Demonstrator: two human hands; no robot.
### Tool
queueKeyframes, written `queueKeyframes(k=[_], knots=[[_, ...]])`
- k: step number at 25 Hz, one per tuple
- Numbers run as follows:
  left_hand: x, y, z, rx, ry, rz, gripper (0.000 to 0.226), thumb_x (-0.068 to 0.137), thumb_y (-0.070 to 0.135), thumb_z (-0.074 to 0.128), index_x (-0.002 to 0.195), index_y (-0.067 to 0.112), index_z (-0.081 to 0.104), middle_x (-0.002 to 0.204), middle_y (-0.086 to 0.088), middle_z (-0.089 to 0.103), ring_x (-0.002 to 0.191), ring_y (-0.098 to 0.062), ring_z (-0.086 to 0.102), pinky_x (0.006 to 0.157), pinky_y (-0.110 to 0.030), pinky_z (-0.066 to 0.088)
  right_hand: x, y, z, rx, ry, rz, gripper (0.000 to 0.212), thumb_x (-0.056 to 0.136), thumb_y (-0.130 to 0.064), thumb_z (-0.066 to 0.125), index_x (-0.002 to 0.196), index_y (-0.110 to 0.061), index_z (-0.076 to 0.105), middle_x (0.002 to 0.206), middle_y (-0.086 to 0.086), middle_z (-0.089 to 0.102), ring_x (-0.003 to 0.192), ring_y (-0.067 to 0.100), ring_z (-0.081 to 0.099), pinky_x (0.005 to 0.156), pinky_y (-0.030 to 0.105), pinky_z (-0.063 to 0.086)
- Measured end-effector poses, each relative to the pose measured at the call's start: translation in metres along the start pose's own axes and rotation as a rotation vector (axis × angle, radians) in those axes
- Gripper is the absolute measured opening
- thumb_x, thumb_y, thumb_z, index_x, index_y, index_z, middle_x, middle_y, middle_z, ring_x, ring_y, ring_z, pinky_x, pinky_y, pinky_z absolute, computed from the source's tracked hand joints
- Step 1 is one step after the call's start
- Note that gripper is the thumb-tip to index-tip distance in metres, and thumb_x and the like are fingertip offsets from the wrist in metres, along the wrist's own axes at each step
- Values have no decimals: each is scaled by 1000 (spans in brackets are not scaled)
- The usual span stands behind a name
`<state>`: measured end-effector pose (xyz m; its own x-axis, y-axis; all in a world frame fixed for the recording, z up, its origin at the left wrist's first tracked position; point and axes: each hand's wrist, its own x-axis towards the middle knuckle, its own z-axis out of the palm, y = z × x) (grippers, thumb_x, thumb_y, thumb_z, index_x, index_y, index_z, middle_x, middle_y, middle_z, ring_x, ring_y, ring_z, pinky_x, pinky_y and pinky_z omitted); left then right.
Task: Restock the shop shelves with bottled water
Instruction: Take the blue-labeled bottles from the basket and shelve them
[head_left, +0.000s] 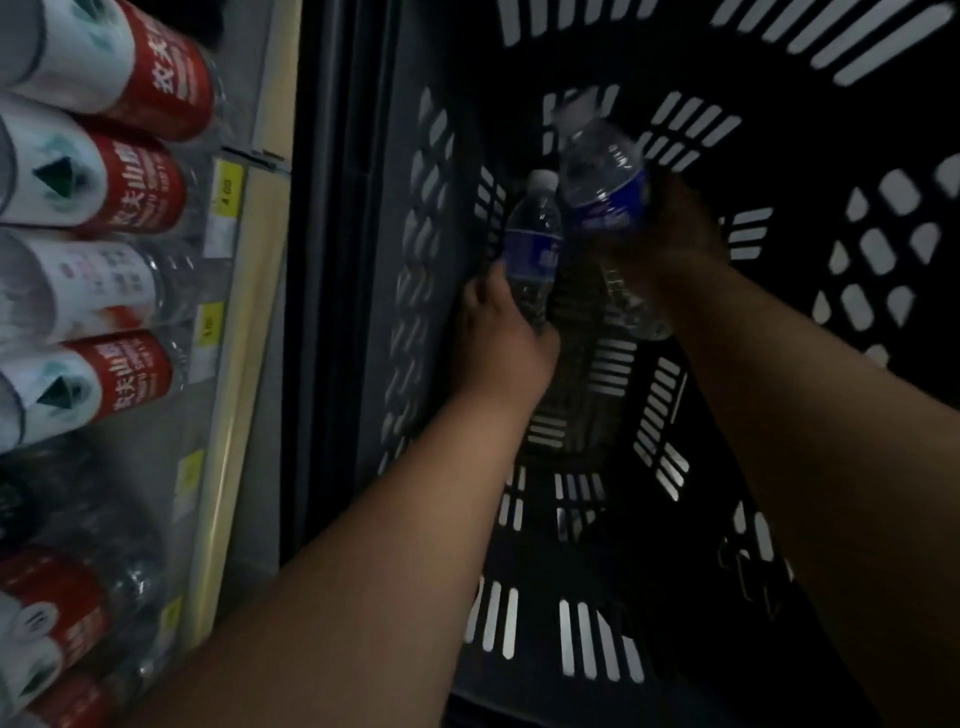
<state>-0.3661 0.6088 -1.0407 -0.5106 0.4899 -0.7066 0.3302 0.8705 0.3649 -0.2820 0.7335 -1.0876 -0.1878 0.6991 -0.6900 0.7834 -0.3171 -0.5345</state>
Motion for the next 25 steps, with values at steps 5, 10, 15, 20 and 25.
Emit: queueKeyframes(k=[5, 10, 15, 20, 25], knots=[[22, 8, 19, 172, -16, -49, 75, 93, 17, 58, 153, 17, 14, 156, -12, 22, 142, -31, 27, 115, -42, 23, -74, -7, -40, 166, 88, 89, 59, 72, -29, 81, 124, -24, 53, 105, -11, 63, 93, 8, 62, 71, 20, 48], [44, 6, 47, 366, -23, -48, 78, 98, 36, 46, 155, 16, -3, 162, -14, 3, 148, -32, 6, 118, -45, 6, -100, 7, -34, 335, 156, 181, 58, 72, -26, 80, 124, -25, 53, 108, -6, 67, 95, 12, 66, 82, 36, 56], [61, -8, 71, 231, 27, -73, 90, 95, 32, 55, 154, 9, -9, 161, -21, 1, 148, -37, 8, 118, -45, 16, -104, 28, -15, 389, 203, 214, 58, 70, -27, 80, 123, -27, 54, 107, -8, 67, 94, 11, 66, 83, 39, 57], [52, -19, 57, -230, 1, -240, 80, 87, 20, 69, 151, 11, 22, 148, -13, 42, 134, -30, 43, 109, -37, 34, -120, 35, -12, 466, 192, 241, 58, 72, -26, 80, 123, -30, 52, 109, -10, 65, 96, 8, 64, 82, 33, 55], [-12, -14, -3, -516, -89, -337, 62, 78, 22, 77, 130, 11, 47, 117, -12, 64, 100, -29, 66, 90, -42, 54, -176, -2, -39, 594, 109, 254, 52, 78, -31, 76, 123, -24, 52, 106, -3, 67, 94, 12, 67, 80, 33, 55]])
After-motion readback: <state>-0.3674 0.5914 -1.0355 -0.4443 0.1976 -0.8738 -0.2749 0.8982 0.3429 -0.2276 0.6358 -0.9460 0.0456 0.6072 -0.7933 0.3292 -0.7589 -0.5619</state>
